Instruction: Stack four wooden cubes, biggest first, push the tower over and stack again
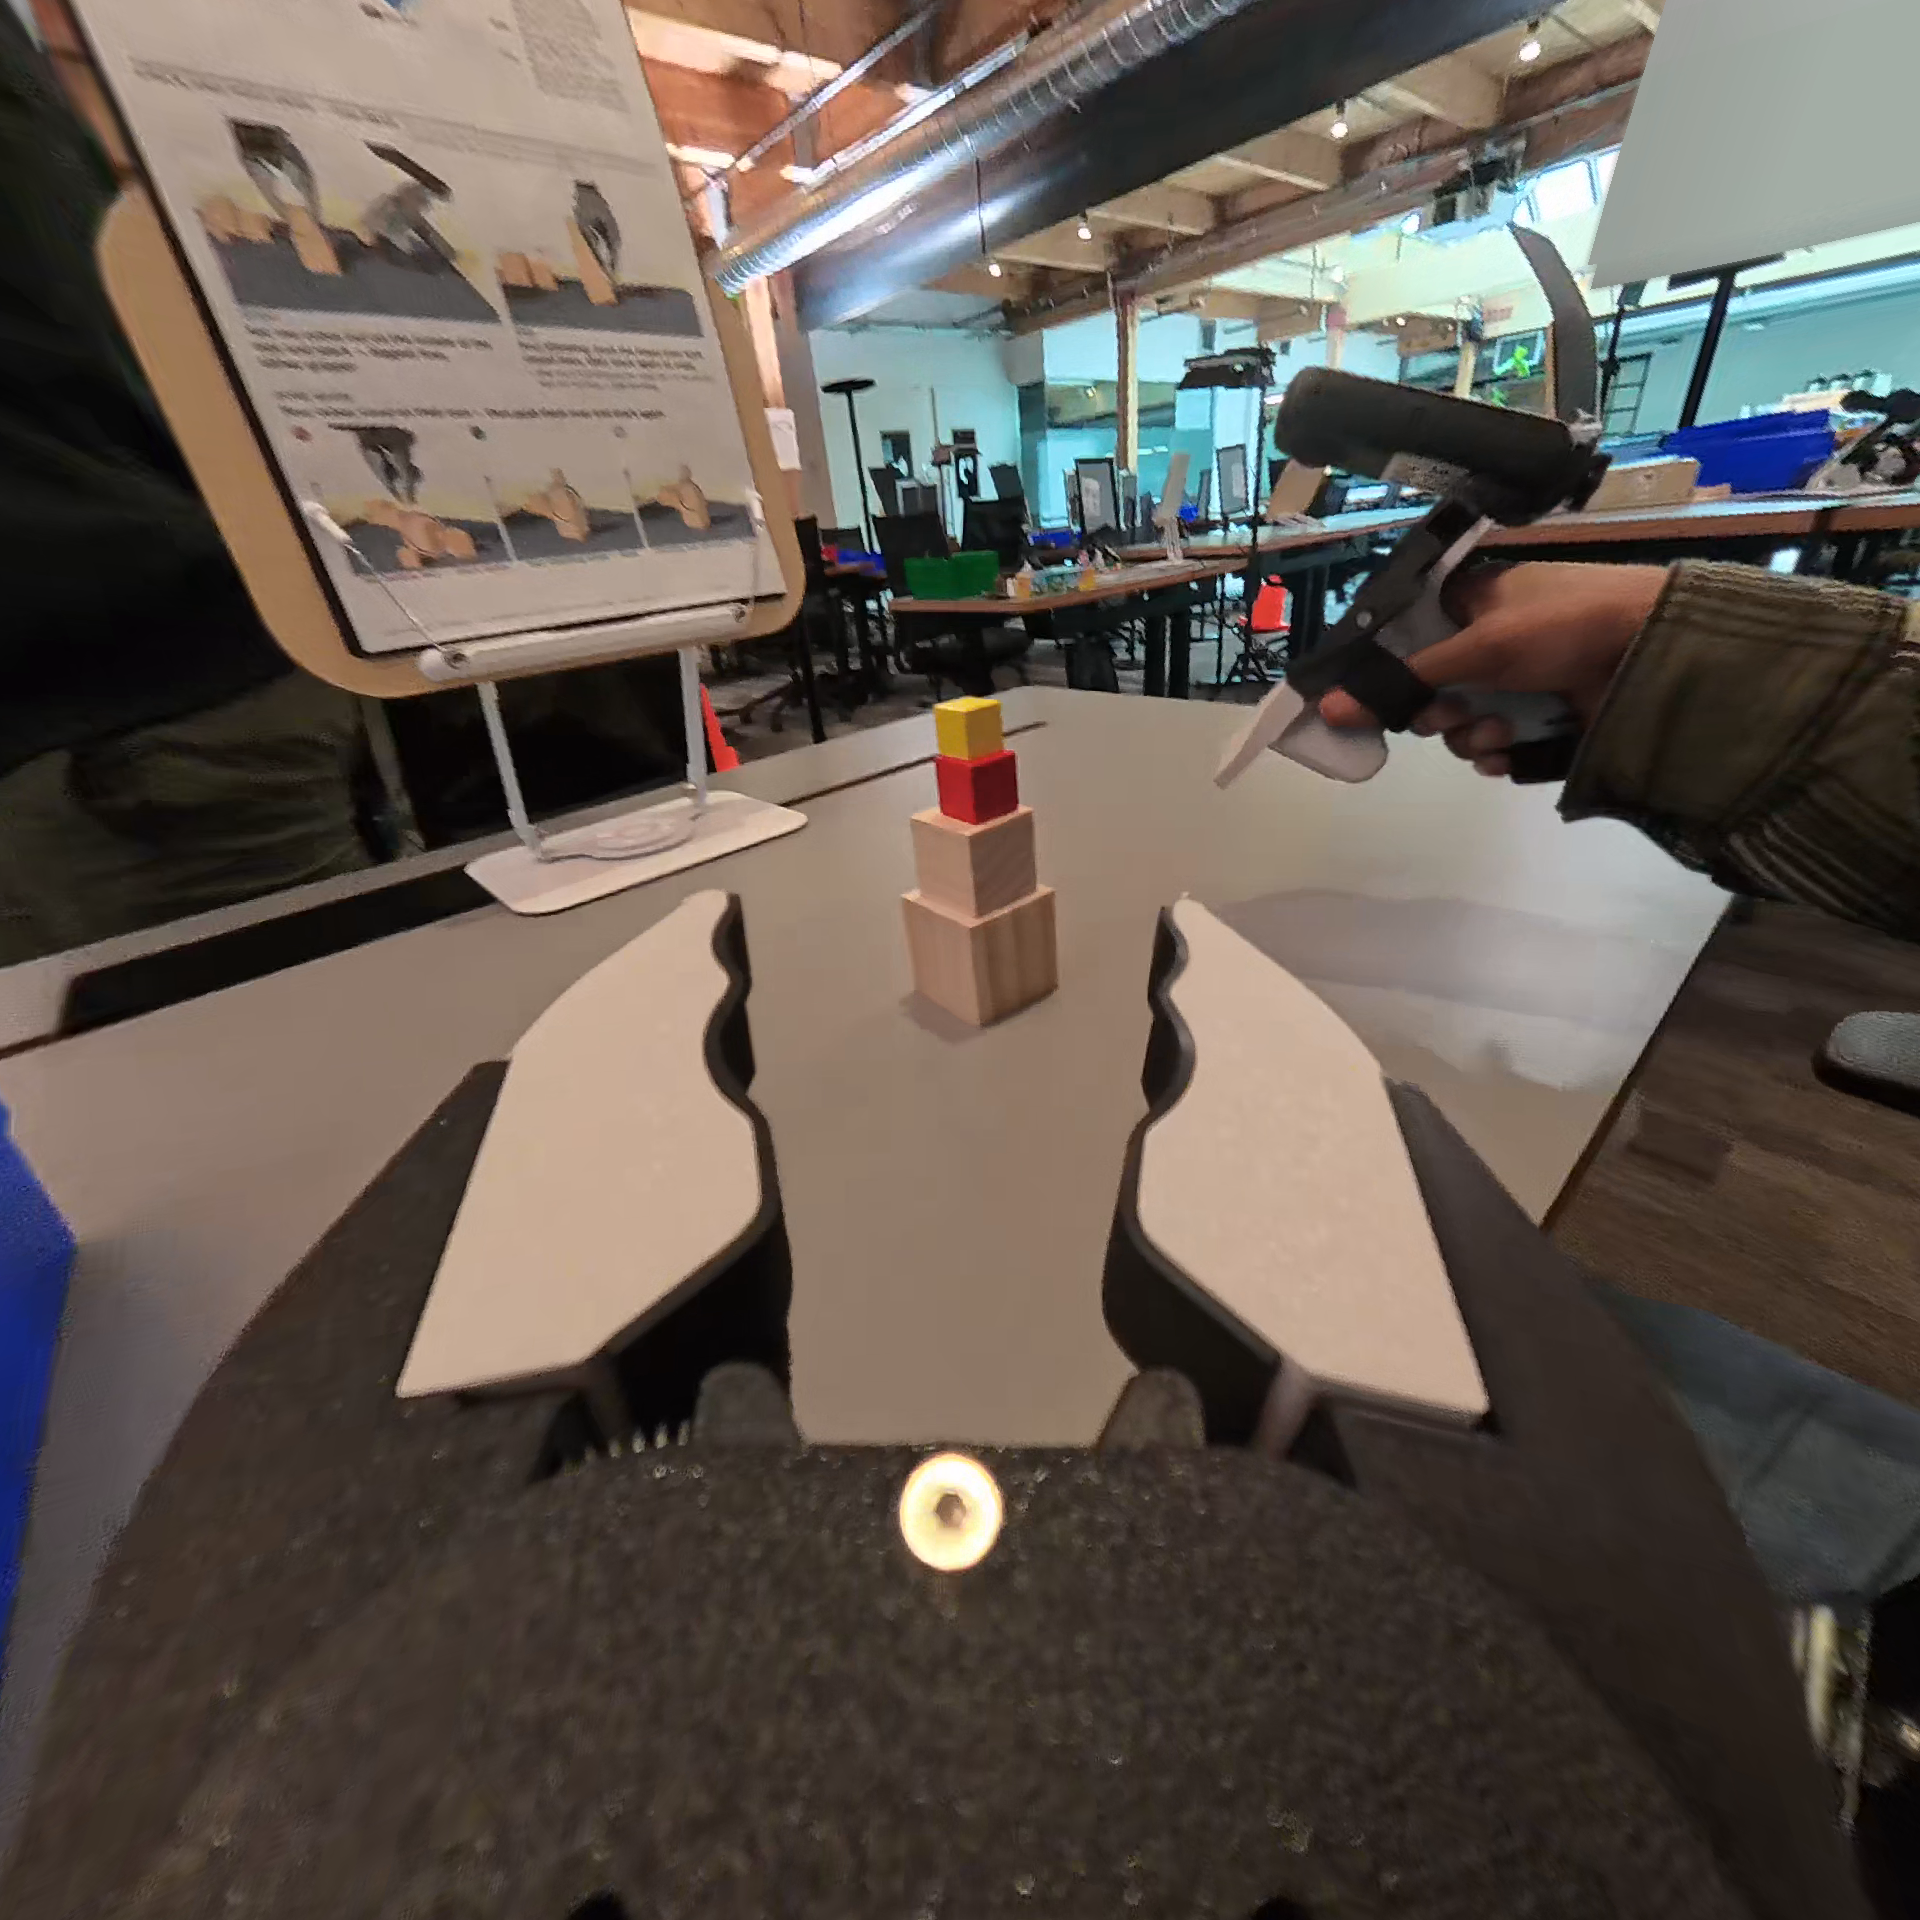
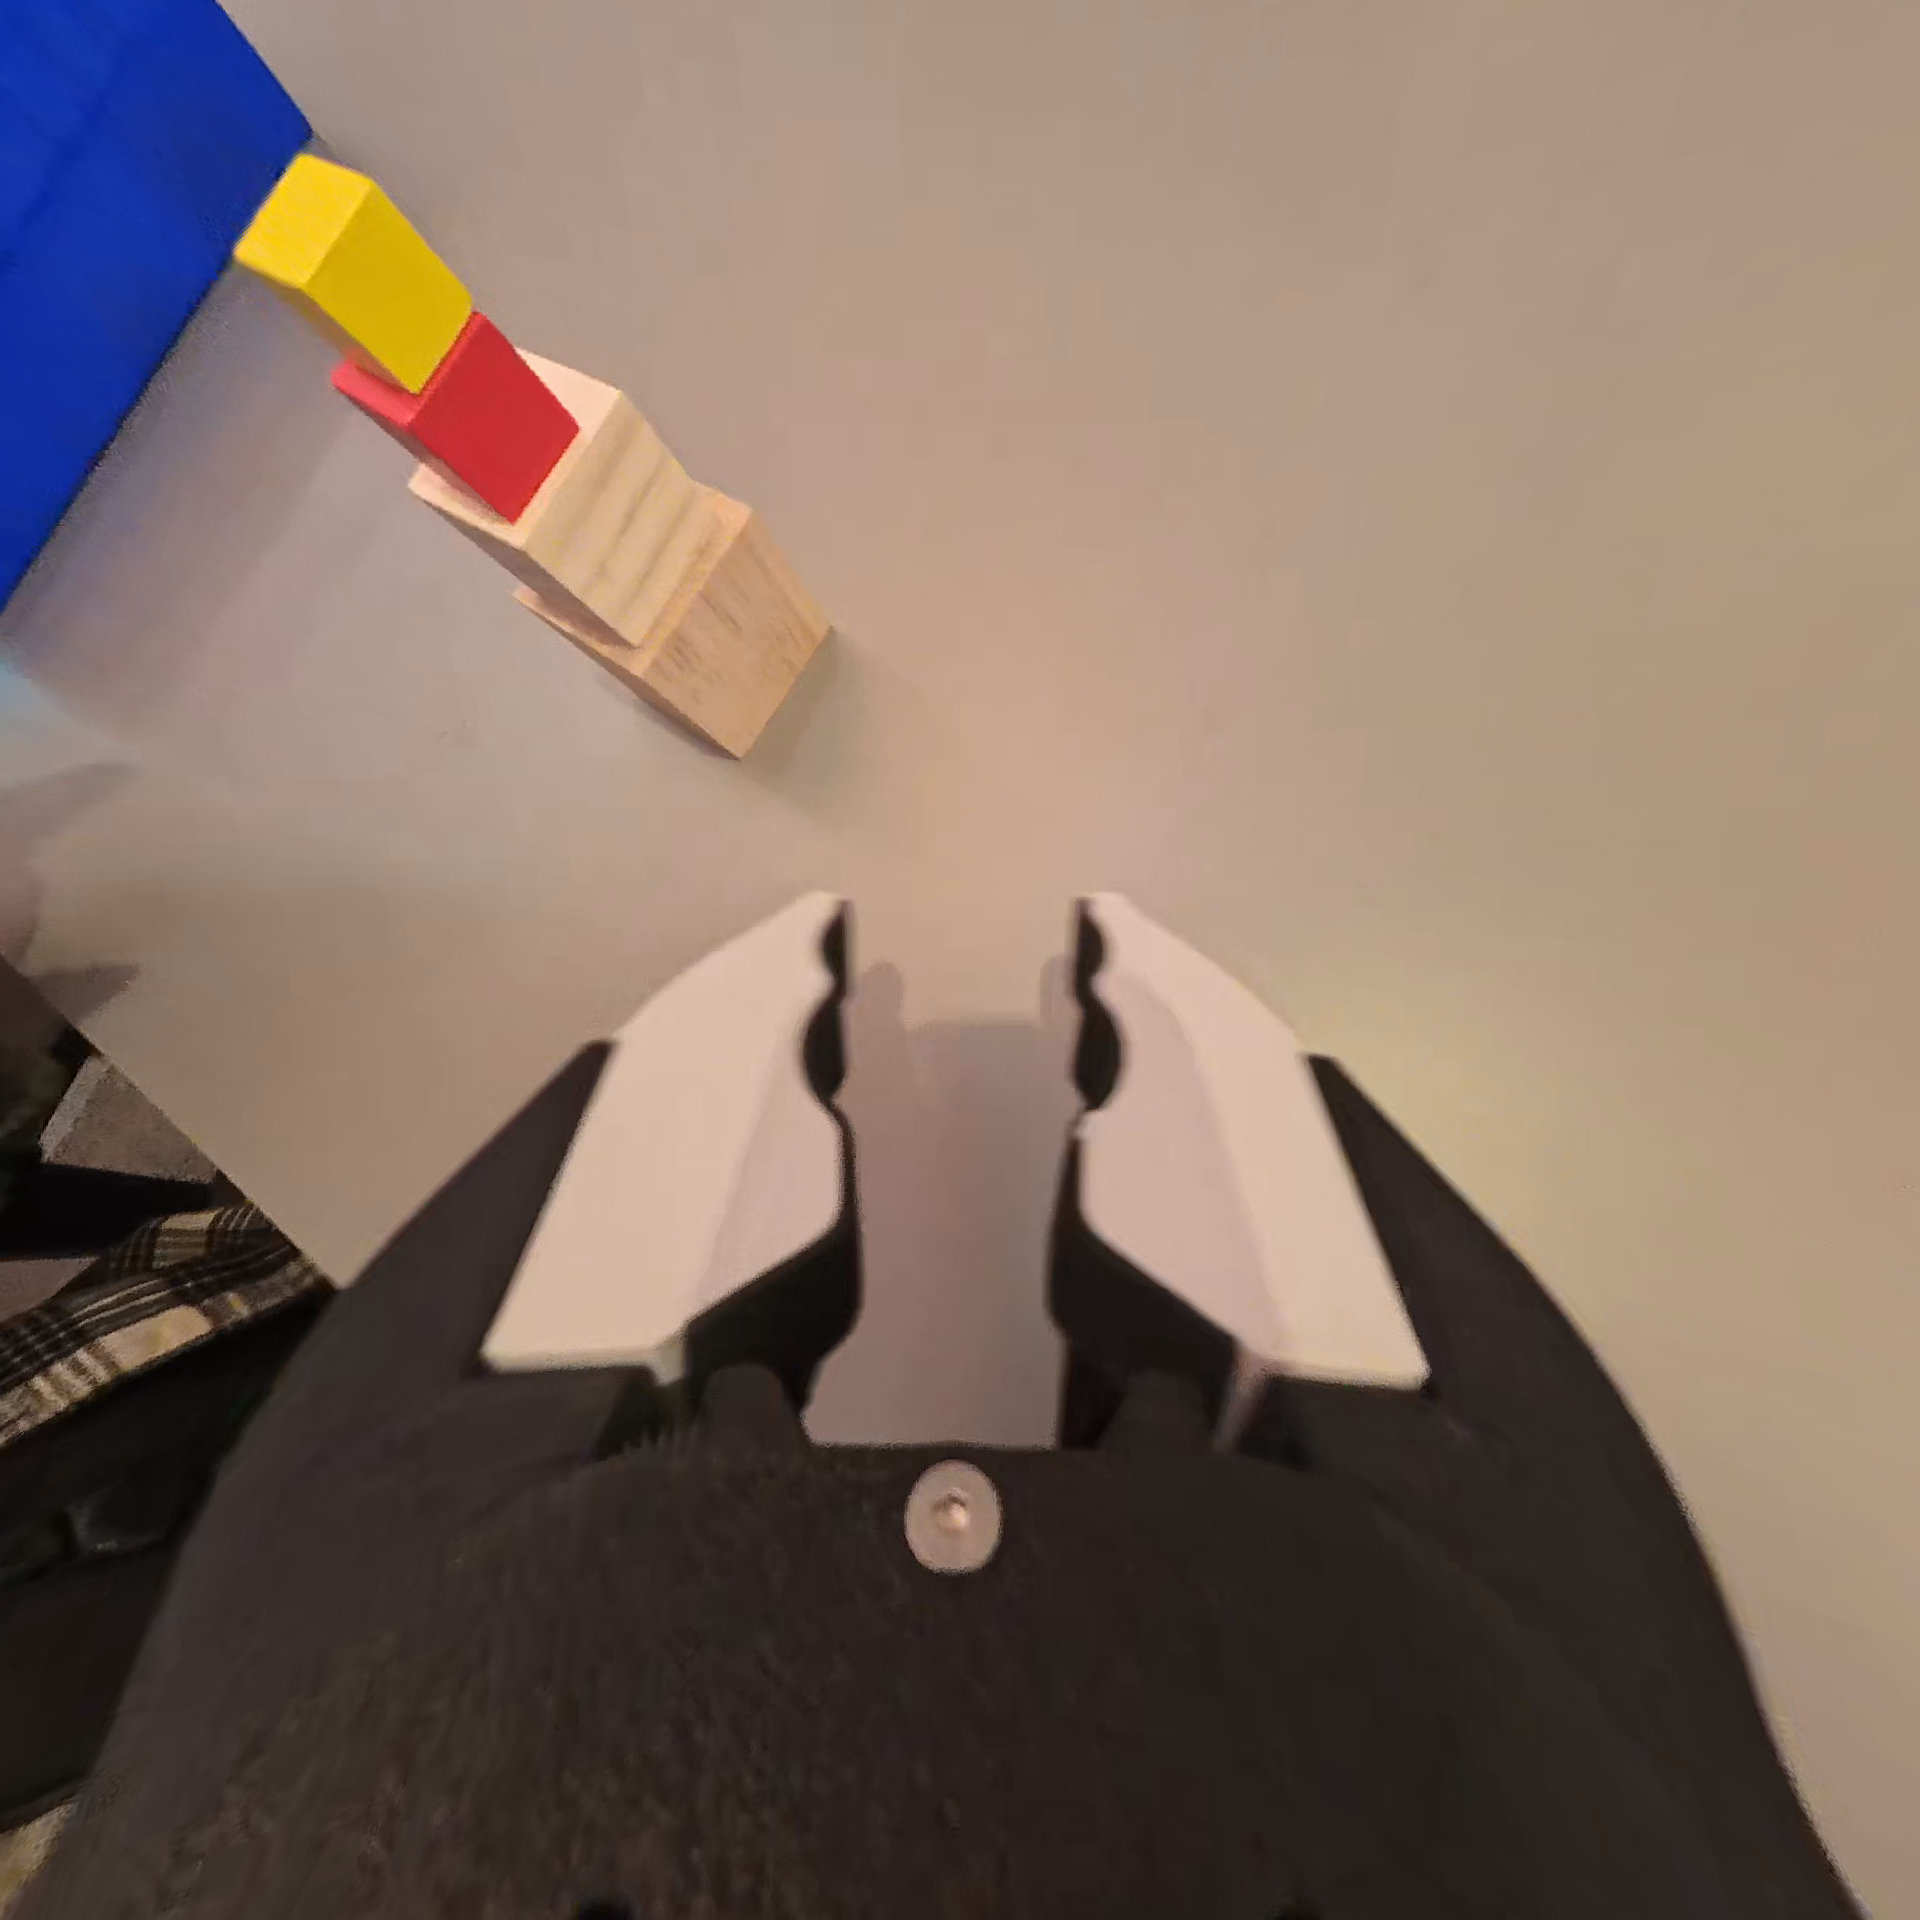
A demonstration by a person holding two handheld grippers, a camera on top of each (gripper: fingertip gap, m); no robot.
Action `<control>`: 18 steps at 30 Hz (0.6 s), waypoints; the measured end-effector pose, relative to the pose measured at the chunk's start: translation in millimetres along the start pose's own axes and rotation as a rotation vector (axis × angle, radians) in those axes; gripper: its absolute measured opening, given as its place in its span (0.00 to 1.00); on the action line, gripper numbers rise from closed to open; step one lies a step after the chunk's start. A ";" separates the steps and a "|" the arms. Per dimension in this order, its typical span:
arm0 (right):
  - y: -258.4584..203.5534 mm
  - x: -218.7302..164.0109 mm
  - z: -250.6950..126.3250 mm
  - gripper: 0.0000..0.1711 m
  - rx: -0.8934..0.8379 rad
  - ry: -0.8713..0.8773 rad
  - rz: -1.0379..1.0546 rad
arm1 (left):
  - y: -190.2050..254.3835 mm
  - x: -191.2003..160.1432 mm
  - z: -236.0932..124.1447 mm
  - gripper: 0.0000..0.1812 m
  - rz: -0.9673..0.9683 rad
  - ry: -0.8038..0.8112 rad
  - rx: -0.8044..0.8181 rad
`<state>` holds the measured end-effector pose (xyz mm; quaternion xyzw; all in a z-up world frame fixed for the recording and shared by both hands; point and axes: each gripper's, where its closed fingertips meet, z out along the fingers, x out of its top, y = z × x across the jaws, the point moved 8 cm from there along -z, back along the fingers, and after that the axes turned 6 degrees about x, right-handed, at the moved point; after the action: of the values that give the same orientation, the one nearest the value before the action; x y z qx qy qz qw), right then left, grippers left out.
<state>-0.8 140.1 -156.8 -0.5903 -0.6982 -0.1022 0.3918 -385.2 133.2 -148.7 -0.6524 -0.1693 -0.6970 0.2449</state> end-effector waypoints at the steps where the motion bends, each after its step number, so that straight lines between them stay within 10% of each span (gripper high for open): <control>1: -3.3 2.2 1.4 0.25 0.025 -0.024 0.003 | -2.7 0.7 -2.8 0.40 0.005 0.011 0.015; 7: -15.7 13.6 19.6 0.00 0.016 -0.149 0.180 | -12.5 -3.0 -8.1 0.40 0.012 0.012 0.064; 18: -33.4 47.7 63.6 0.00 -0.013 -0.173 0.253 | -20.5 -13.4 -3.2 0.41 -0.033 -0.075 0.082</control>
<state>-58.0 204.7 -157.0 -0.6828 -0.6488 -0.0053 0.3359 -399.0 149.9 -160.5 -0.6645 -0.2174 -0.6685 0.2535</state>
